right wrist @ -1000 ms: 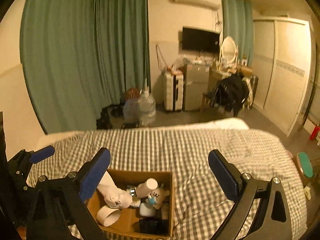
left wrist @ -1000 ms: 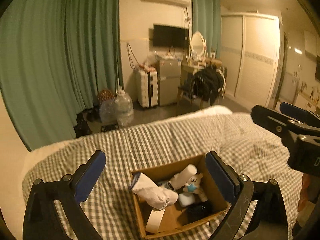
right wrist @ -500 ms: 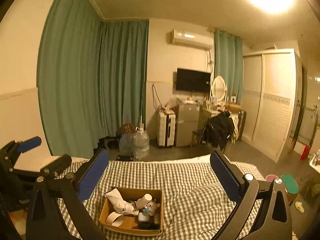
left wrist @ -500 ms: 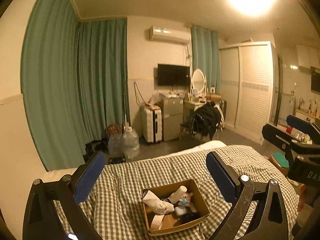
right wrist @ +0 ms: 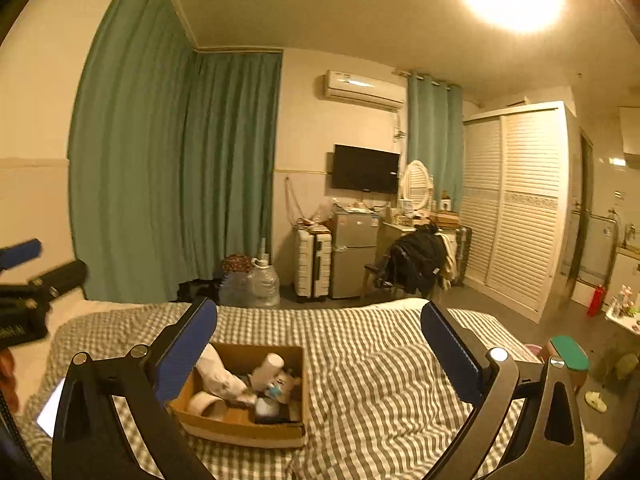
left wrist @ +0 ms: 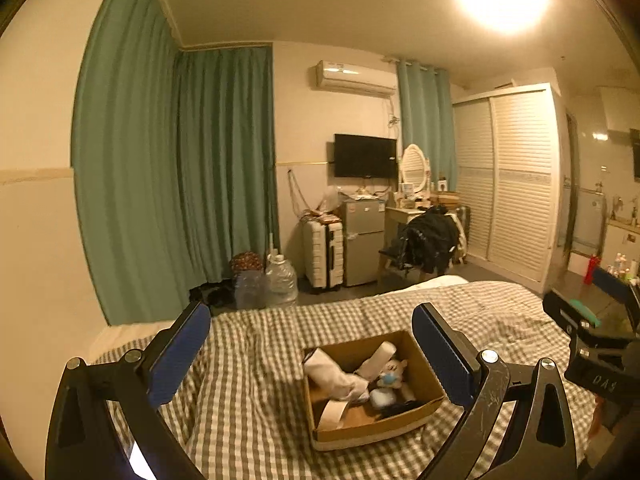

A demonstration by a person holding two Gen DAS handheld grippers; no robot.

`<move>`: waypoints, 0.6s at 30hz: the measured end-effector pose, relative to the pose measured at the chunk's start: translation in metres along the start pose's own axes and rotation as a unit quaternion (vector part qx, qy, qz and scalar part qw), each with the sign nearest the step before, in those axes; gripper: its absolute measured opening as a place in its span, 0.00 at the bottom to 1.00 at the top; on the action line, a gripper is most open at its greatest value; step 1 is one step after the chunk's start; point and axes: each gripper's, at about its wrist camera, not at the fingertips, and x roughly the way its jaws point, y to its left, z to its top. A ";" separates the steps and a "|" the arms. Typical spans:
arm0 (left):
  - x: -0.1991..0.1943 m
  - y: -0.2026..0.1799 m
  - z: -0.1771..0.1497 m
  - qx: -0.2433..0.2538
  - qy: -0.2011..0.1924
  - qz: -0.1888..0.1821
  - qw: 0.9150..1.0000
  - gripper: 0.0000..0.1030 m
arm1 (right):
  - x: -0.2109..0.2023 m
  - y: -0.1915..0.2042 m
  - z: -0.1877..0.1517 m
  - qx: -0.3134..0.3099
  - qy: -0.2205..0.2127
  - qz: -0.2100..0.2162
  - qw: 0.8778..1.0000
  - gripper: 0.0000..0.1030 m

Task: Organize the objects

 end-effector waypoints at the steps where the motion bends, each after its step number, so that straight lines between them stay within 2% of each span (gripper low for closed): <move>1: 0.003 0.000 -0.008 0.000 0.002 0.000 1.000 1.00 | 0.003 0.000 -0.013 0.000 0.003 -0.006 1.000 0.99; 4: 0.010 0.000 -0.038 -0.006 0.010 -0.002 1.000 1.00 | 0.013 0.000 -0.045 0.010 0.020 -0.005 1.000 0.99; 7: 0.017 -0.002 -0.070 -0.004 0.011 0.021 1.000 1.00 | 0.022 0.000 -0.075 0.016 0.040 -0.007 0.999 0.99; 11: 0.026 0.000 -0.108 -0.013 0.024 0.029 0.999 1.00 | 0.026 0.003 -0.102 0.012 0.049 -0.014 0.999 0.99; 18: 0.037 0.003 -0.147 -0.015 0.044 0.060 0.997 1.00 | 0.032 0.012 -0.142 0.001 0.059 -0.015 0.998 0.99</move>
